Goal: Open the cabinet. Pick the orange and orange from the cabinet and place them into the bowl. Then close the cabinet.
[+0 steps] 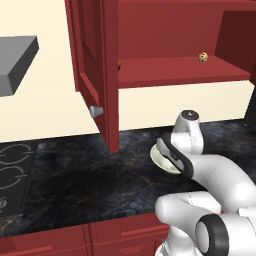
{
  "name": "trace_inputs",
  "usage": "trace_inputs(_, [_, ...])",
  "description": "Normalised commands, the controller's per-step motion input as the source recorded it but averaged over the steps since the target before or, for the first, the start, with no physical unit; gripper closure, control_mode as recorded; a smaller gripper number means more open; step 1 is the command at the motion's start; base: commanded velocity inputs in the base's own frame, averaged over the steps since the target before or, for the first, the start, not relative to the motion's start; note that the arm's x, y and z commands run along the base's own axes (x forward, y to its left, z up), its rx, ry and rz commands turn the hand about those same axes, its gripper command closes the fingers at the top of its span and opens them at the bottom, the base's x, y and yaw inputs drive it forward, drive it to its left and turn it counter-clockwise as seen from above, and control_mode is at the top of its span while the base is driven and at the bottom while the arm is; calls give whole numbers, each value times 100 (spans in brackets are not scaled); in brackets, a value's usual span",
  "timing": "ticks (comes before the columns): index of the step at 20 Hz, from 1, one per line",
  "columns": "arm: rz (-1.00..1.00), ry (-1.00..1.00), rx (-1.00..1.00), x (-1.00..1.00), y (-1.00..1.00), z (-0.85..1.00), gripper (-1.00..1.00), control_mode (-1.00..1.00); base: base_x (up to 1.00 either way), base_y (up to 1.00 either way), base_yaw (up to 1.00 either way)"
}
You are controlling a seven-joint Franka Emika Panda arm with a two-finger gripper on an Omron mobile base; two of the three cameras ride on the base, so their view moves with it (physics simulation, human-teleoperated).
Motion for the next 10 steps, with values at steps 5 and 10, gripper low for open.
trace_inputs(5, [0, 2, 0, 13, -1, -17, 100, -100, 0, 0, 0])
trace_inputs(10, [0, 2, 2, 8, -10, -18, 100, -100, 0, 0, 0])
